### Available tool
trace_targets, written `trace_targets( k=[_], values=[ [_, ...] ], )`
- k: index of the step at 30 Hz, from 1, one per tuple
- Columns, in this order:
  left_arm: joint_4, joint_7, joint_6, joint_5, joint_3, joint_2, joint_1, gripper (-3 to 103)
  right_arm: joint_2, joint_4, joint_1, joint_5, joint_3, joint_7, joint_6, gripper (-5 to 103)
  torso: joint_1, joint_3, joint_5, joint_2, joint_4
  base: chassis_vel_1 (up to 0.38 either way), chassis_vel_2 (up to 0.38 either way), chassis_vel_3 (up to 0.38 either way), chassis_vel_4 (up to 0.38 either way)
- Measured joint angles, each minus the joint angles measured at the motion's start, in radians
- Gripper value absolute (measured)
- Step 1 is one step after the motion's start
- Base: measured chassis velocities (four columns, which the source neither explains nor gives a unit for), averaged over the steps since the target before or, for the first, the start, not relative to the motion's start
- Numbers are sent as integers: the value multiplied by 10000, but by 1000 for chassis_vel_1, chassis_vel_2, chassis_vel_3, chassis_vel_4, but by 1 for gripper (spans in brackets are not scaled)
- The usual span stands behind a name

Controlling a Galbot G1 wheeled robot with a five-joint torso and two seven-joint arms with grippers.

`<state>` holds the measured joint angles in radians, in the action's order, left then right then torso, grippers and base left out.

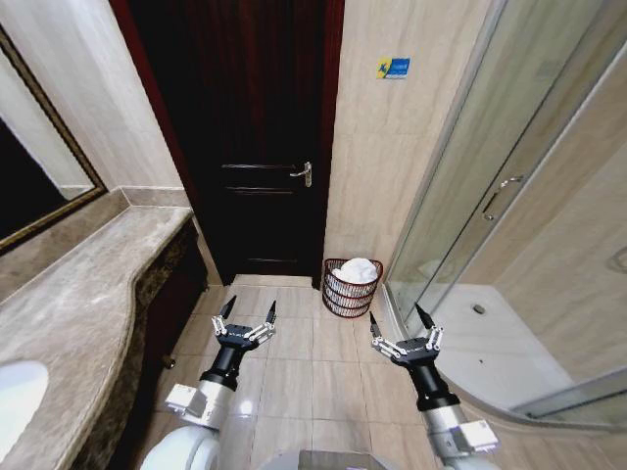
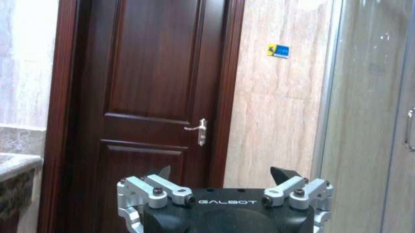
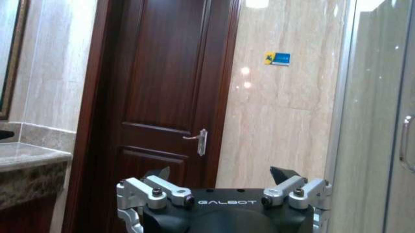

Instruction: Discard the used towel into the hamper.

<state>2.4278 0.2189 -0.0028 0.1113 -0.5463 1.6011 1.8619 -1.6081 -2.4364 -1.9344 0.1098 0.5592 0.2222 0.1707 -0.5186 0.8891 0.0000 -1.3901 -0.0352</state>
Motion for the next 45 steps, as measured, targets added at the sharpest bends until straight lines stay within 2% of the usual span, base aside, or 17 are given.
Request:
trace_targets(
  k=[27, 45],
  values=[
    [0, 0, 0, 0, 0, 0, 0, 100, 0, 0, 0, 0, 0, 0, 0, 100, 1, 0, 0, -1, 3, 136, -134, -136, 130],
    [0, 0, 0, 0, 0, 0, 0, 100, 0, 0, 0, 0, 1, 0, 0, 100, -2, 1, 0, 0, 1, 13, -13, -16, 12]
  ],
)
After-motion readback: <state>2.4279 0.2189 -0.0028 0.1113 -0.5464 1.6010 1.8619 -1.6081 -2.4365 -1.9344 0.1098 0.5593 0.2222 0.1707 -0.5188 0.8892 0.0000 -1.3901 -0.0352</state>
